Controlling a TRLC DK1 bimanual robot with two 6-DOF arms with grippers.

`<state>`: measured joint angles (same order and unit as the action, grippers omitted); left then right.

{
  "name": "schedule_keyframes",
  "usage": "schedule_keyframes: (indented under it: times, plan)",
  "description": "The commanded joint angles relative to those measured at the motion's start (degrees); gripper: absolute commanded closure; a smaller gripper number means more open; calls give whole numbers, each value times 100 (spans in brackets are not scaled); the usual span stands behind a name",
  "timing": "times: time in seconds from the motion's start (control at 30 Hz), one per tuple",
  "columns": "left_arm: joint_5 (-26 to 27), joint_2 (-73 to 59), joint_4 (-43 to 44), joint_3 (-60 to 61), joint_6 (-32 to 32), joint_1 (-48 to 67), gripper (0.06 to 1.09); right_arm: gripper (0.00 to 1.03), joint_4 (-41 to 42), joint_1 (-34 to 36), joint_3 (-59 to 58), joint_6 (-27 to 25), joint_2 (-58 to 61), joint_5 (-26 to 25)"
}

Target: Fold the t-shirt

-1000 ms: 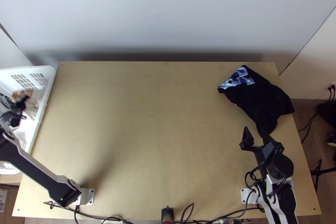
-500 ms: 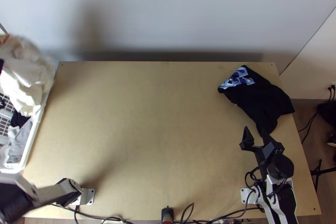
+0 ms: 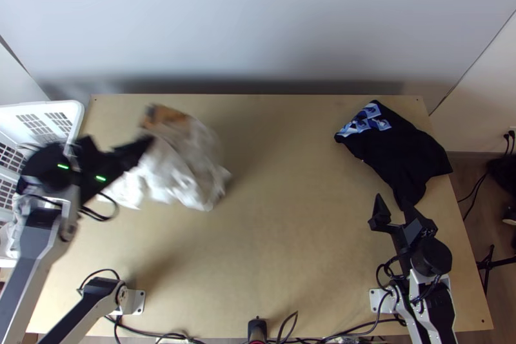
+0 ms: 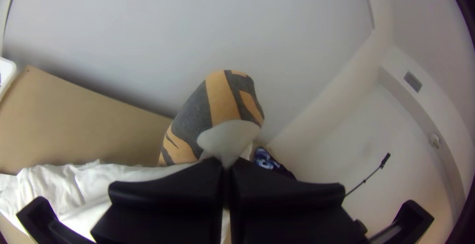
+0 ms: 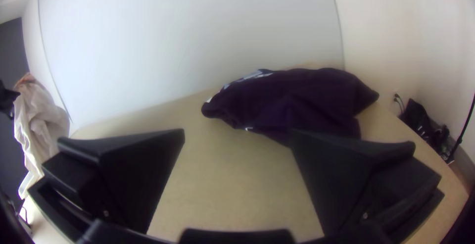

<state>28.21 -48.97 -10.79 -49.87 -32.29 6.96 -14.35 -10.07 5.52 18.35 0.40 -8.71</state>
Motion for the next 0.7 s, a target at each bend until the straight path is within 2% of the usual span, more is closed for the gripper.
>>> schedule_keyframes:
  times: [0.0, 0.27, 0.57, 0.6, 0.63, 0.67]
  plan:
    - [-623, -412, 622, 1058, 118, 2002, 105, 5, 2, 13, 2, 2, -32, 1]
    - [-940, -2248, 1764, 1049, 109, 3092, 105, 5, 29, -22, 2, 2, -40, 1]
    - [-1054, -4375, 2063, -208, 311, 4147, 105, 5, 20, -48, 2, 2, -14, 1]
    - [-1045, -4516, 2063, -322, 303, 4208, 97, 5, 20, -48, 2, 2, -14, 1]
    - [-1019, -4613, 2107, -419, 311, 4278, 75, 5, 20, -57, 2, 2, -23, 1]
    - [-993, -4709, 2221, -507, 276, 4322, 43, 5, 20, -57, 2, 2, -23, 1]
